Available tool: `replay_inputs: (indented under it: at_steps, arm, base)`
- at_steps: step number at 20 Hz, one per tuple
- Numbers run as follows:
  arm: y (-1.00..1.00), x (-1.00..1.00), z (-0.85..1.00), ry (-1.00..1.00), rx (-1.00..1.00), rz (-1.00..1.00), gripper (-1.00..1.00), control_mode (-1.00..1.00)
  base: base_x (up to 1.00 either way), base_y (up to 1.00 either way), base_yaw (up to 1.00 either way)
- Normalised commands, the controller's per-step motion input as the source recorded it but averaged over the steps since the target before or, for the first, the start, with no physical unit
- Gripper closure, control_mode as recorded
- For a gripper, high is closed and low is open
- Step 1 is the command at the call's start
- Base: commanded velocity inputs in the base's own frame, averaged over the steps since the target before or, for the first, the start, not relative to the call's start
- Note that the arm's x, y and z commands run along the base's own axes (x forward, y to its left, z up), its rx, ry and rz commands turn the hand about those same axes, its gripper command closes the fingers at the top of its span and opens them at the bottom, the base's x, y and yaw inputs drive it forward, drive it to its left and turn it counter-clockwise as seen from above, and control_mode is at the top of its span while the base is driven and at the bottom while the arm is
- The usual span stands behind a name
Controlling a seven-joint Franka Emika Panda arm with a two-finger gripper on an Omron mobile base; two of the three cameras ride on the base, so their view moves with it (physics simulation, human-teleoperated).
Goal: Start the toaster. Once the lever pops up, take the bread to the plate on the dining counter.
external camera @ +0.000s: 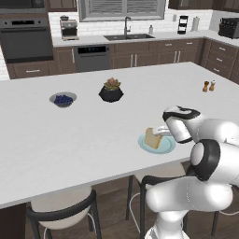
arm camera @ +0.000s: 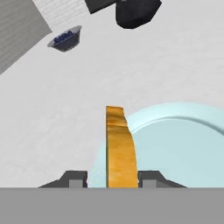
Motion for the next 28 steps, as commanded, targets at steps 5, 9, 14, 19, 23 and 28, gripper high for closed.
replay_inputs:
  at_steps: [5, 9, 14, 19, 23, 28]
  arm:
    - [-0.10, 0.00, 0.01, 0.00, 0.00, 0.00, -1.00, -1.00]
    - [-0.10, 0.00, 0.24, 0.00, 0.01, 0.00, -1.00, -1.00]
    - [-0.10, 0.00, 0.38, 0.00, 0.00, 0.00, -1.00, -1.00]
    - [-0.07, 0.00, 0.57, 0.00, -0.15, 0.00, -1.00, -1.00]
    - [0.00, 0.01, 0.87, 0.00, -0.23, 0.00, -1.00, -1.00]
    - [-0.01, -0.38, 0.65, 0.00, -0.19, 0.00, -1.00, -1.00]
  base:
    - [0.00, 0.00, 0.00]
    - [0.00, 0.00, 0.00]
    - [0.00, 0.00, 0.00]
    - [0.00, 0.00, 0.00]
    - [0.00, 0.00, 0.00]
    - [0.00, 0.00, 0.00]
